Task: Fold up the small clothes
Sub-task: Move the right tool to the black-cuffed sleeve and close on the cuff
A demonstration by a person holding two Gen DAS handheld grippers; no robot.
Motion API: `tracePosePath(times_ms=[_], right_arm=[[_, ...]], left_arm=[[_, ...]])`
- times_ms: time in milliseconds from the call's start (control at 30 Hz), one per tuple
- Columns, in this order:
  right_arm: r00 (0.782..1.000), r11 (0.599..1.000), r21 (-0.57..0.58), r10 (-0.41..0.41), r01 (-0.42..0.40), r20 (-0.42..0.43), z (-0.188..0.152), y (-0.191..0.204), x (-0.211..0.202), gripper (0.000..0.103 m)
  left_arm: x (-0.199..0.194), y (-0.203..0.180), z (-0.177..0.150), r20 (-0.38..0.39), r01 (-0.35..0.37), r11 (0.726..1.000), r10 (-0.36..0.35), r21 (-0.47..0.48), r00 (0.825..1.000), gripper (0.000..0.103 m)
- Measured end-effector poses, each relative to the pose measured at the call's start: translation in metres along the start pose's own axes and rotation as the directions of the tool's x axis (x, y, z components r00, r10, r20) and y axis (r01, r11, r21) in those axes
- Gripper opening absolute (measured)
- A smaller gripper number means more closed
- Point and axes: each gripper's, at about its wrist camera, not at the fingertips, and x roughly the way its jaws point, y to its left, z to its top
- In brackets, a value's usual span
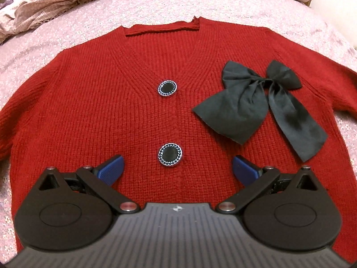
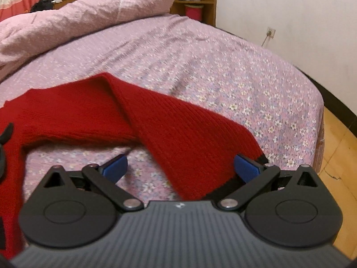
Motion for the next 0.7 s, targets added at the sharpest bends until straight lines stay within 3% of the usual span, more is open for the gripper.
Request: tracePosePath(times_ms=[233, 500, 700], right_arm=[[0.999, 0.999, 0.022, 0.035, -0.035, -0.006, -0.003, -0.009, 0.007, 0.097], [0.998, 0.997, 0.041, 0.062, -0.062, -0.009, 0.001, -0.023, 0.002, 0.070], [0.997, 0.996, 0.053, 0.067, -0.065, -0.042, 0.001, -0.030, 0.005, 0.069]], left_arm=[[-0.002, -0.002, -0.006, 0.021, -0.018, 1.000, 0.018, -0.007, 1.000, 0.103], [-0.004, -0.003, -0.005, 0.028, -0.015, 1.000, 0.015, -0.003, 0.999, 0.103], [-0.006, -0.005, -0.006, 0.033, -0.015, 1.000, 0.015, 0.003, 0.999, 0.103]])
